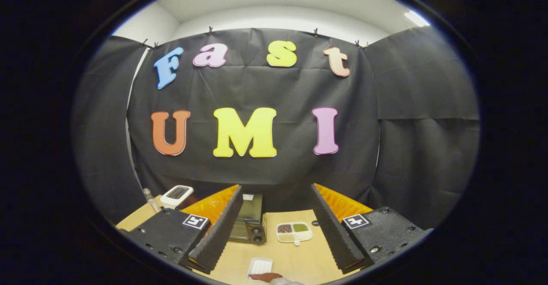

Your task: Open the toaster oven, put the food inside, and close the toaster oven door.

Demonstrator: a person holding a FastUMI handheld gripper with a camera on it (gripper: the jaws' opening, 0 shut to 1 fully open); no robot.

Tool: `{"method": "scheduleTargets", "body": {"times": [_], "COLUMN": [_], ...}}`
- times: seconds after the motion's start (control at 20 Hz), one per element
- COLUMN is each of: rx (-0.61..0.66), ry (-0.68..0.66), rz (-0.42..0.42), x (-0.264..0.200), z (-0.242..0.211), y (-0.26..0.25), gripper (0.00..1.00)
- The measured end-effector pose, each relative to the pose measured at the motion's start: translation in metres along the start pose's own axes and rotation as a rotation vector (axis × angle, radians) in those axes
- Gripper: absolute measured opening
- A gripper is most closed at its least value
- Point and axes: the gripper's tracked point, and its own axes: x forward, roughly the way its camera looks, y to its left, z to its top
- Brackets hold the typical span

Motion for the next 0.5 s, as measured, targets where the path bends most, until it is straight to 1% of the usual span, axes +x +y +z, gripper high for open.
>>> {"method": "scheduleTargets", "body": {"times": [0.1,0.25,0.5], "rx": [-0.019,-0.020,-0.017], "ry": [0.002,0.002,0.037], "rz": [0.000,0.044,0.112], "x": [0.013,0.038,0.086], "z": [-0.010,-0.027,-0.075], "y": [0.022,0.067,0.137], "gripper": [0.99,0.99,0.99]}}
